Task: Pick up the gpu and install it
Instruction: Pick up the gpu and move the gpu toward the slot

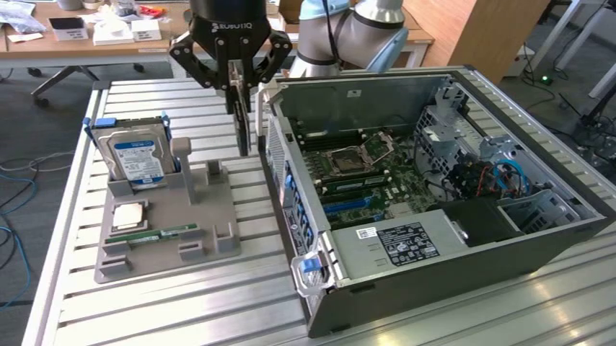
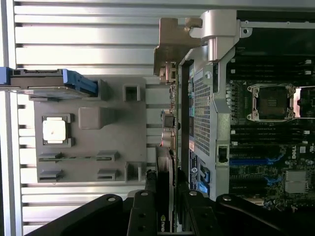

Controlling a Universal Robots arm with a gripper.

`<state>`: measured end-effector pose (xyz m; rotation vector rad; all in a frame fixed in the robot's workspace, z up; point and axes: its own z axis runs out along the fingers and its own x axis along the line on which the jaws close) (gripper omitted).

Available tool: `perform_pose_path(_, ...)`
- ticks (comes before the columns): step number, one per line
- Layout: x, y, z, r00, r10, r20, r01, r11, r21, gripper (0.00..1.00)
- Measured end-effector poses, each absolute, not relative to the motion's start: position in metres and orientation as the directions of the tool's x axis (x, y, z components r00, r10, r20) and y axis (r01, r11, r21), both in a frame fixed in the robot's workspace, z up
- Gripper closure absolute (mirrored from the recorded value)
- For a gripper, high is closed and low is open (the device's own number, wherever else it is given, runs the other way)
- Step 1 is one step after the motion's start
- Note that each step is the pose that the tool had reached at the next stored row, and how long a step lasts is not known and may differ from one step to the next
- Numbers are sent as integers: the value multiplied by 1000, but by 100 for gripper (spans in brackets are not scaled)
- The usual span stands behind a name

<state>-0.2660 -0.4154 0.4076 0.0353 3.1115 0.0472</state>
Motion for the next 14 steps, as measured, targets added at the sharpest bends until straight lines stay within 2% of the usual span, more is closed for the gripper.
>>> perform_pose_path(14, -238, -414, 408, -999, 23, -29, 22, 999, 31, 74)
